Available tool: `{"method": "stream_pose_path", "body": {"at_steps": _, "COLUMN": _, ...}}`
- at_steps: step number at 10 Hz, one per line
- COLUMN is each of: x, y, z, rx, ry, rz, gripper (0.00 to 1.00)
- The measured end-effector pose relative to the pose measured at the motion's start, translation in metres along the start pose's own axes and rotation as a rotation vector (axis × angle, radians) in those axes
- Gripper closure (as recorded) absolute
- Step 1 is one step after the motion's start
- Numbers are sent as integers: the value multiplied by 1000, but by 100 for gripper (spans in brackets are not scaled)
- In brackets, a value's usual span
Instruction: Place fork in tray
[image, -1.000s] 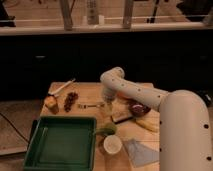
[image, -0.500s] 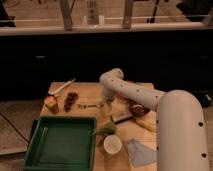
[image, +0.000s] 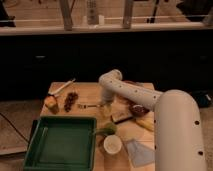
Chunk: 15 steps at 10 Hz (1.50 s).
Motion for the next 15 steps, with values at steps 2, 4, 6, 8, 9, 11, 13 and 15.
{"method": "stream_pose_path", "body": {"at_steps": 2, "x": -3, "y": 0, "z": 1, "rx": -5, "ry": 5, "rz": -3, "gripper": 20}}
{"method": "stream_pose_path", "body": {"at_steps": 4, "x": -2, "y": 2, "z": 3, "rx": -9, "ry": 8, "rz": 4, "gripper": 20}}
{"method": "stream_pose_path", "body": {"at_steps": 6, "x": -3, "y": 4, "z": 5, "rx": -13, "ry": 12, "rz": 10, "gripper": 20}}
{"method": "stream_pose_path", "body": {"at_steps": 8, "x": -5, "y": 5, "z": 7, "rx": -16, "ry": 15, "rz": 10, "gripper": 20}}
{"method": "stream_pose_path", "body": {"at_steps": 9, "x": -7, "y": 6, "z": 8, "rx": -17, "ry": 18, "rz": 9, "gripper": 20}}
{"method": "stream_pose_path", "body": {"at_steps": 11, "x": -11, "y": 3, "z": 5, "rx": -11, "ry": 10, "rz": -24, "gripper": 20}}
{"method": "stream_pose_path", "body": {"at_steps": 13, "x": -24, "y": -3, "z": 3, "rx": 1, "ry": 2, "rz": -71, "gripper": 20}}
{"method": "stream_pose_path", "body": {"at_steps": 15, "x": -34, "y": -9, "z": 2, "rx": 11, "ry": -5, "rz": -109, "gripper": 20}}
